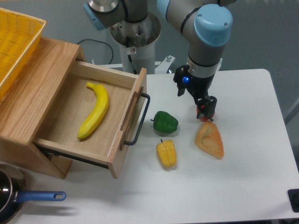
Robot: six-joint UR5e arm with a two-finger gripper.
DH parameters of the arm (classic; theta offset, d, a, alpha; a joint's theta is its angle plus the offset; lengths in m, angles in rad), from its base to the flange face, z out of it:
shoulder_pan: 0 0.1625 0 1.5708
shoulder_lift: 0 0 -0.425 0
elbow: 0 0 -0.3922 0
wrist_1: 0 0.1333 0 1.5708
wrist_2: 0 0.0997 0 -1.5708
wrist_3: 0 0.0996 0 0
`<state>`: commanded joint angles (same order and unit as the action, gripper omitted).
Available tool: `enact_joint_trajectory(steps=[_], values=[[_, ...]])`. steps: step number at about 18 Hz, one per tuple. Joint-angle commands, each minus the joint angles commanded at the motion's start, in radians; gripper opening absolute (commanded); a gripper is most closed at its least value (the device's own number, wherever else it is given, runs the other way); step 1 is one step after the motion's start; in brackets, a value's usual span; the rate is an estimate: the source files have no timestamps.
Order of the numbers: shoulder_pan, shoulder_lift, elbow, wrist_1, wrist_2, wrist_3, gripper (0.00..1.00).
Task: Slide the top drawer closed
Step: 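Move the gripper down beside the drawer front near the black handle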
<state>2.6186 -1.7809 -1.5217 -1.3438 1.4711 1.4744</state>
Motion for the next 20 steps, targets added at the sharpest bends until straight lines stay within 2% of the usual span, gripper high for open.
enact_joint_trajectory(steps=[8, 12, 14, 18, 20], values=[[-0.014, -0.023, 0.003, 0.008, 0.034, -0.055, 1.0], [-0.045, -0.054, 0.0, 0.072, 0.107, -0.187, 1.0], [-0.058, -0.08, 0.017, 0.084, 0.127, -0.229, 1.0], [-0.106, -0.109, 0.06, 0.086, 0.126, -0.472, 1.0], [-0.124, -0.11, 0.066, 0.086, 0.127, -0.506, 1.0]])
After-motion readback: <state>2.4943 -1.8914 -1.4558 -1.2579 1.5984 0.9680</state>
